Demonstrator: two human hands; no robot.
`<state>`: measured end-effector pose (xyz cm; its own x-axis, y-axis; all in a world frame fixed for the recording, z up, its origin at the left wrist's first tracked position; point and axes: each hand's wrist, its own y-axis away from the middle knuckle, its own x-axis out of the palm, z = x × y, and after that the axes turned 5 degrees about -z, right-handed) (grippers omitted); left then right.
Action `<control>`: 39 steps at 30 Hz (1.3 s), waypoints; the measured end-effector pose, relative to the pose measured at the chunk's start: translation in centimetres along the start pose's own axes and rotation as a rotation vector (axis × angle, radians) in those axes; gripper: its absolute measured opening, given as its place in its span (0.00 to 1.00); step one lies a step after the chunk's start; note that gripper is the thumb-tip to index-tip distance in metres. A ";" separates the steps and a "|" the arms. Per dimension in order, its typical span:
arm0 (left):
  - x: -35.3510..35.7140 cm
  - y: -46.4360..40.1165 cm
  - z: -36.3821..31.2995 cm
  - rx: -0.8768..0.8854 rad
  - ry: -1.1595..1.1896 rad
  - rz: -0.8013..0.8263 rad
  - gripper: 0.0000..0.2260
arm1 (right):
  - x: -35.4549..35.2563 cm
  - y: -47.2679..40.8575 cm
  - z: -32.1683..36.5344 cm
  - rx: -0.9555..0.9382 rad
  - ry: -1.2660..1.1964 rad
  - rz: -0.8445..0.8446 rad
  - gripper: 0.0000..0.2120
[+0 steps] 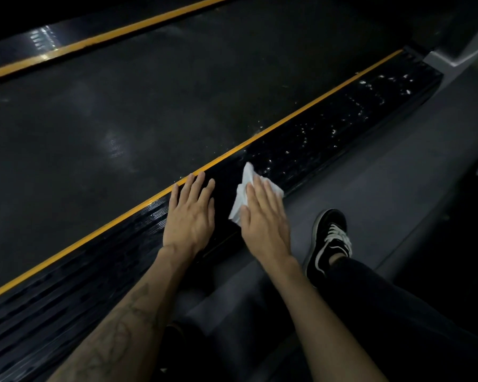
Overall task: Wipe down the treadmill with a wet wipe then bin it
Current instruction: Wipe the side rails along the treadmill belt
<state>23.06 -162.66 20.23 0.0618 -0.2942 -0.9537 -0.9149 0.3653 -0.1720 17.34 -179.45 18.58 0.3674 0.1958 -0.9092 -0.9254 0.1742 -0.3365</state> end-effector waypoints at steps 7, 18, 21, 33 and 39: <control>0.1 -0.7 -1.7 -0.125 0.020 -0.044 0.27 | -0.3 1.4 0.5 0.070 0.042 0.004 0.27; 0.6 -1.3 -1.5 -0.039 0.009 0.003 0.28 | -0.2 1.4 0.2 0.065 -0.008 -0.015 0.26; 0.5 -1.6 -1.6 -0.049 0.022 0.020 0.29 | -0.2 -0.6 -1.8 0.008 0.015 0.014 0.27; 0.6 -1.9 -1.6 -0.060 0.008 0.022 0.28 | -0.3 -2.2 -2.1 0.098 0.035 0.034 0.29; 0.4 -1.9 -1.6 -0.067 0.007 0.041 0.28 | -0.4 -0.1 -0.2 0.146 0.048 0.032 0.28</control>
<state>24.22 -164.89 20.56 0.0209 -0.2861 -0.9580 -0.9411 0.3179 -0.1155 17.31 -179.78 18.88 0.3299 0.1576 -0.9308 -0.9120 0.3077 -0.2712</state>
